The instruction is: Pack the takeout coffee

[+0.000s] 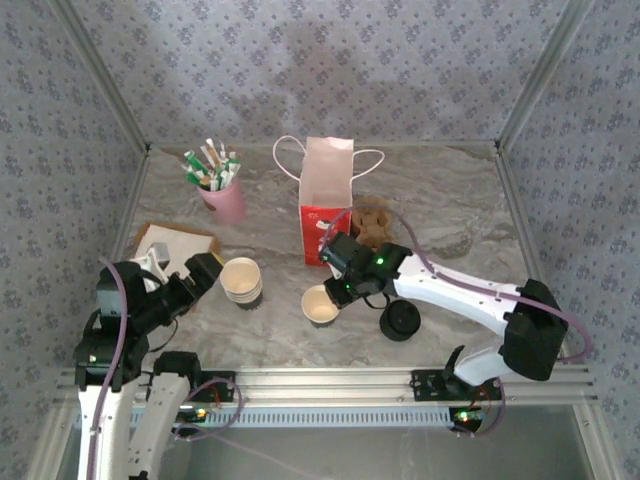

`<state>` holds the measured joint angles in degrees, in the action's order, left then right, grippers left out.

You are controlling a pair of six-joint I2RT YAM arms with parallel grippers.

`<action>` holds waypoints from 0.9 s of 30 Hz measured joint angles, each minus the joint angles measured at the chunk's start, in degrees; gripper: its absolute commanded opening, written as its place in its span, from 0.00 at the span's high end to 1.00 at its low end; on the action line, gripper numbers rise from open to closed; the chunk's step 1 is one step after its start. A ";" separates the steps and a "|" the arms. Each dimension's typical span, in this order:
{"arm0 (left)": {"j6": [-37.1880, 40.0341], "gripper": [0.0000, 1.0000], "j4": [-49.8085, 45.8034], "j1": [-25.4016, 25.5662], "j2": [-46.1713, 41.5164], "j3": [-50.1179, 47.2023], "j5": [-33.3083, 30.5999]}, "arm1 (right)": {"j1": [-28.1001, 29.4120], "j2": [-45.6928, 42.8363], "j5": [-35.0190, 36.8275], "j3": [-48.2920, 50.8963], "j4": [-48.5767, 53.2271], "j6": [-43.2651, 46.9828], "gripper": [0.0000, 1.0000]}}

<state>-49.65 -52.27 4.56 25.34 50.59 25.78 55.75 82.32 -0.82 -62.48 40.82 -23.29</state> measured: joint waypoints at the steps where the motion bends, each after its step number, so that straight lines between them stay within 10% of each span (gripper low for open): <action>1: 0.15 0.01 0.13 0.28 0.39 0.00 -0.02 | 0.00 0.39 0.02 0.00 -0.20 0.07 0.63; 15: 0.76 0.01 4.87 14.38 6.16 1.20 -5.07 | -0.02 -7.15 1.70 -0.04 3.96 -2.56 0.01; 27: 2.82 0.01 9.46 48.06 24.50 8.59 -28.00 | -5.44 -19.47 11.85 1.95 14.32 -11.39 0.00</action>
<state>-46.83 -42.81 52.62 49.84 59.18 -2.22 50.30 62.85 11.03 -60.53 55.13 -34.68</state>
